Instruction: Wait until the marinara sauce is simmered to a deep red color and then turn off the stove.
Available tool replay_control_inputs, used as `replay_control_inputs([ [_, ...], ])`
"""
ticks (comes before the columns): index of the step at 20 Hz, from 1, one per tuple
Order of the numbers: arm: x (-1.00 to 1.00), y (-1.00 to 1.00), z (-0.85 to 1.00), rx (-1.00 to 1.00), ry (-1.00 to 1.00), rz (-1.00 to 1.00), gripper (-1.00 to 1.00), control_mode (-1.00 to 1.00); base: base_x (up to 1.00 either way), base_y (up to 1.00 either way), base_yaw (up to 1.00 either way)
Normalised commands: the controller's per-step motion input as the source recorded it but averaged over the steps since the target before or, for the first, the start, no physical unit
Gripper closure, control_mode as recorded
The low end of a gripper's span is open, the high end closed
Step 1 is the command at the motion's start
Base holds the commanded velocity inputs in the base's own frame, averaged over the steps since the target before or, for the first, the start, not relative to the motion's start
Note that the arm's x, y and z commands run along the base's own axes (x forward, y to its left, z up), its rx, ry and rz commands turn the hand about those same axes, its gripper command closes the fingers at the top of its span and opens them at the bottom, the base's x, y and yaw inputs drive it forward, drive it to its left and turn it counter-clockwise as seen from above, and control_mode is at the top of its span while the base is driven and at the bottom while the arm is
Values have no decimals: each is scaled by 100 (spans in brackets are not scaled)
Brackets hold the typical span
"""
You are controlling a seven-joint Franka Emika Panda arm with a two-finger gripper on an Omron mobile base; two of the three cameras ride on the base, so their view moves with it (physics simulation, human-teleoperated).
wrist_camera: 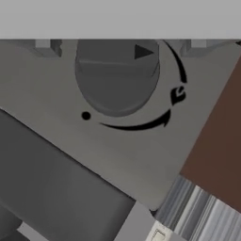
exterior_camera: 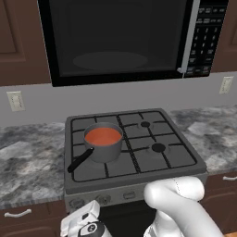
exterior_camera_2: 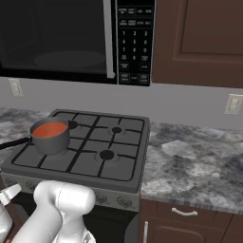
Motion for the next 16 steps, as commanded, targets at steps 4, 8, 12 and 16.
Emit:
replay_control_inputs([
  [4, 2, 9, -17, -3, -4, 1, -100, -100, 0, 0, 0],
  [8, 0, 13, -5, -1, -5, 0, -100, -100, 0, 0, 0],
  [12, 0, 12, 0, 0, -5, 0, -100, -100, 0, 0, 0],
  [16, 0, 2, 2, 0, -7, 0, -100, -100, 0, 0, 0],
])
